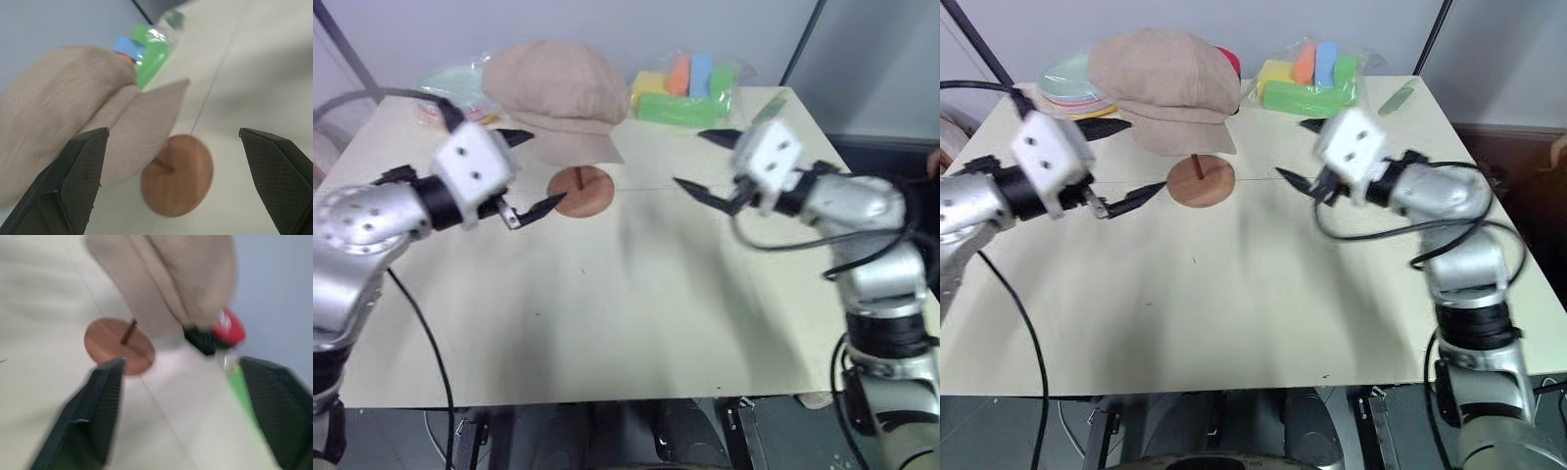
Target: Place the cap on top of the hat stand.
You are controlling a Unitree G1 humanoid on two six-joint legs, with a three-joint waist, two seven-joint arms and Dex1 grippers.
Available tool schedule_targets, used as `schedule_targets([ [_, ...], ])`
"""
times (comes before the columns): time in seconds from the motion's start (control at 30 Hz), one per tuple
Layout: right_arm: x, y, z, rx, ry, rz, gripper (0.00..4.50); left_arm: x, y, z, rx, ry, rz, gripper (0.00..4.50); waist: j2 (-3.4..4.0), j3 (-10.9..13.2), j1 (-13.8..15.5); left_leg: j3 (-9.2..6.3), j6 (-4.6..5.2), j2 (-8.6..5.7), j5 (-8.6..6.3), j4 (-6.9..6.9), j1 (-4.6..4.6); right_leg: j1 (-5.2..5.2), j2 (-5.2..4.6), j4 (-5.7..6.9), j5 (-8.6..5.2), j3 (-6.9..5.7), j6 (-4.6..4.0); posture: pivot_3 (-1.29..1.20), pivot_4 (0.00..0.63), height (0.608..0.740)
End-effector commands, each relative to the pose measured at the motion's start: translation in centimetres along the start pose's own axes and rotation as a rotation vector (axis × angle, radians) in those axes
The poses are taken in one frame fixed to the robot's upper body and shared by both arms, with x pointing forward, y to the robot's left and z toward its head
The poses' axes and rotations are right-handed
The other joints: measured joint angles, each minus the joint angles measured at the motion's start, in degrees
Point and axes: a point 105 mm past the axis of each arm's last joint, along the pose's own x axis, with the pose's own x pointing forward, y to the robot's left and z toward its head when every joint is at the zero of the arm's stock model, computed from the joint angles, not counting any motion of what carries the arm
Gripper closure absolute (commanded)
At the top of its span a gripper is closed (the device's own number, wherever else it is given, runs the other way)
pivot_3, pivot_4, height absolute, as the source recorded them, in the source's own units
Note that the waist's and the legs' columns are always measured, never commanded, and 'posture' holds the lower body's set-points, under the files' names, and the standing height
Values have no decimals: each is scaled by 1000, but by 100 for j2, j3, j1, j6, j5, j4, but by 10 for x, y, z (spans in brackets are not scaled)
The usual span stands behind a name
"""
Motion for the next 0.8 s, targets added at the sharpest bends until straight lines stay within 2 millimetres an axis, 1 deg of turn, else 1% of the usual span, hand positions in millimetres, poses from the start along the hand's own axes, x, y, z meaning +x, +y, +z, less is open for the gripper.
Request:
schedule_targets([
  [0.03,-26,8,30,209,-41,146,64,12,5,-1,231,37,60,0,2,1,3,0,1,0,0,0,-1,0,0,0,0,0,0,0,150,740],
  [0.13,-47,16,63,395,-140,314,64,29,3,-7,389,76,98,0,5,3,-2,1,3,0,-1,2,-2,0,1,0,0,0,1,0,150,740],
  [0.2,-56,17,77,432,-173,355,64,39,6,-8,484,86,134,0,6,3,0,2,5,-1,-2,4,-5,-2,2,1,1,0,1,0,150,740],
  [0.3,-61,16,82,434,-158,343,64,55,8,-4,559,60,169,0,3,2,45,0,7,-2,-3,5,-7,-1,2,0,1,-3,1,0,150,740],
  [0.37,-60,12,82,430,-147,309,64,64,5,-5,602,52,160,0,3,2,65,4,8,-2,-3,10,-9,-1,-4,-1,1,-1,3,0,150,740],
  [0.43,-59,6,82,435,-146,273,64,73,4,-5,681,50,166,0,3,2,84,7,9,-3,-4,10,-10,-3,-8,-1,1,0,4,0,150,740],
  [0.5,-58,1,83,438,-152,248,64,80,6,-2,708,38,191,0,3,2,111,11,10,-5,-4,10,-10,-6,-6,-1,2,1,5,0,150,740],
  [0.57,-57,-1,82,437,-148,235,64,84,8,2,699,20,208,0,3,2,141,12,10,-3,-4,9,-10,-8,-5,1,2,1,5,0,150,740],
  [0.67,-57,0,78,437,-132,225,0,84,10,2,685,9,210,831,3,2,148,10,10,0,-4,9,-15,-11,-6,1,2,1,5,0,150,740],
  [0.77,-56,0,75,435,-122,216,0,79,11,0,673,7,209,2343,3,2,153,9,11,1,-5,9,-16,-12,-7,1,2,1,5,0,150,740],
  [0.8,-56,-1,75,435,-121,213,0,78,13,-1,665,4,214,2910,3,2,154,9,11,1,-5,9,-15,-12,-7,1,2,1,5,0,150,740],
])
